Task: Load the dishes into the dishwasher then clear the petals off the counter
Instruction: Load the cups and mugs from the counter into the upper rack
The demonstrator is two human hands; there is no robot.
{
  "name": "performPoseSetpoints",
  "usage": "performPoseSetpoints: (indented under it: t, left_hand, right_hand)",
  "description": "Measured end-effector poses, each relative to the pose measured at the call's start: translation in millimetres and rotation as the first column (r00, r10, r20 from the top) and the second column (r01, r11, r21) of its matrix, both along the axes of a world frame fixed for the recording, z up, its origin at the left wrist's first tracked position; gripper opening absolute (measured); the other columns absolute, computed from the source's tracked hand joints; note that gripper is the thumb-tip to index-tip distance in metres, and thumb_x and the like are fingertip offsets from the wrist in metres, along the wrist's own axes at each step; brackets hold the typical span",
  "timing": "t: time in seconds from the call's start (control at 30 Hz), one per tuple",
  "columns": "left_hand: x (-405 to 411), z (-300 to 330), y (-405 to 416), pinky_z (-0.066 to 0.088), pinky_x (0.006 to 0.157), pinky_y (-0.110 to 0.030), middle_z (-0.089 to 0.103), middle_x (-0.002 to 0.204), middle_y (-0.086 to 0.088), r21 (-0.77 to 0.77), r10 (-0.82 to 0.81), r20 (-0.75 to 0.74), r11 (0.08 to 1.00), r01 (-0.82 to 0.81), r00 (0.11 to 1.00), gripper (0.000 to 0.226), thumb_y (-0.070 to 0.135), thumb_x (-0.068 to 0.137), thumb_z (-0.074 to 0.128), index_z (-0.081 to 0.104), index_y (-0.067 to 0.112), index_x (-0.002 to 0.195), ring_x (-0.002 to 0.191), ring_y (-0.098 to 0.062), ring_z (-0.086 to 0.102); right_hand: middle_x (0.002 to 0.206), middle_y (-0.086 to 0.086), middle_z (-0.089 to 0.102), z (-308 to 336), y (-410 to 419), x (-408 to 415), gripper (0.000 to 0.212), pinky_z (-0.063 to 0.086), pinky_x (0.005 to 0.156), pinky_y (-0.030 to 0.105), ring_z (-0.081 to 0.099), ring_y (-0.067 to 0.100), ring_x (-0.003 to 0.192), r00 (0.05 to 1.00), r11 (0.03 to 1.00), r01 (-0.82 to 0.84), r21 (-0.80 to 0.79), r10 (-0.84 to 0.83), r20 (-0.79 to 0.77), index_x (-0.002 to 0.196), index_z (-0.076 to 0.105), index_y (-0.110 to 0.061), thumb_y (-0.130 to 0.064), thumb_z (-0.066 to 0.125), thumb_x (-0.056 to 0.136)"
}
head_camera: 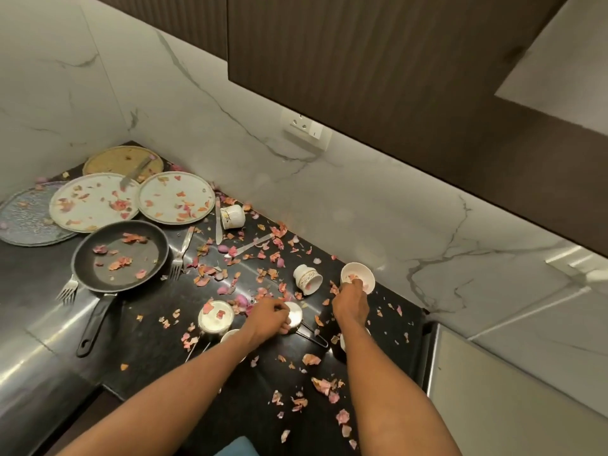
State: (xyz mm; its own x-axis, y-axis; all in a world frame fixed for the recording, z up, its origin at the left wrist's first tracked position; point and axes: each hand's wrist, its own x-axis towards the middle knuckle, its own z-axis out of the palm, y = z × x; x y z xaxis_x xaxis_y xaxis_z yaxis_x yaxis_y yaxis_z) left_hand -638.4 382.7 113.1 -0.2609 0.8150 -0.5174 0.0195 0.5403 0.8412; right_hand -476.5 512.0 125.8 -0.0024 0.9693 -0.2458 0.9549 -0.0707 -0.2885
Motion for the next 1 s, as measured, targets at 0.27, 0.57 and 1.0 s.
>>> performPoseSetpoints:
  t: [0.27, 0.57, 1.0]
  left_hand:
    - [-4, 0, -9, 0.064, 0.075, -0.039, 0.072, 0.089, -0.022, -0.003, 0.165, 0.035, 0.986, -0.165, 0.986, 0.014, 0.001, 0.099, 0.054, 0.066, 0.006, 0.099, 0.081, -0.029, 0.074]
    - [7, 8, -18, 0.064, 0.074, -0.039, 0.072, 0.091, -0.024, -0.007, 0.23, 0.042, 0.973, -0.23, 0.972, 0.012, 0.0, 0.099, 0.053, 0.064, 0.006, 0.098, 0.088, -0.037, 0.074]
    - [20, 15, -51, 0.064, 0.078, -0.04, 0.073, 0.092, -0.019, -0.002, 0.184, 0.048, 0.983, -0.184, 0.982, 0.016, 0.008, 0.103, 0.051, 0.067, 0.005, 0.103, 0.084, -0.029, 0.075]
  right_hand:
    - [0.117, 0.017, 0.069, -11, 14, 9, 0.025, 0.05, 0.081, 0.038, 0.067, 0.034, 0.11, 0.997, 0.989, -0.061, -0.136, 0.067, 0.04, 0.125, 0.062, -0.004, -0.007, 0.057, 0.101]
    - [0.12, 0.01, 0.069, 1, -5, 15, 0.024, 0.049, 0.07, 0.022, 0.061, 0.022, 0.094, 0.928, 0.992, 0.12, 0.036, -0.1, -0.358, 0.116, 0.075, -0.011, -0.009, 0.057, 0.101]
    - [0.101, 0.005, 0.073, 43, -85, 2, 0.017, 0.051, 0.062, 0.027, 0.066, 0.018, 0.082, -0.122, 0.758, 0.362, -0.543, -0.539, -0.833, 0.113, 0.069, -0.02, -0.015, 0.057, 0.101]
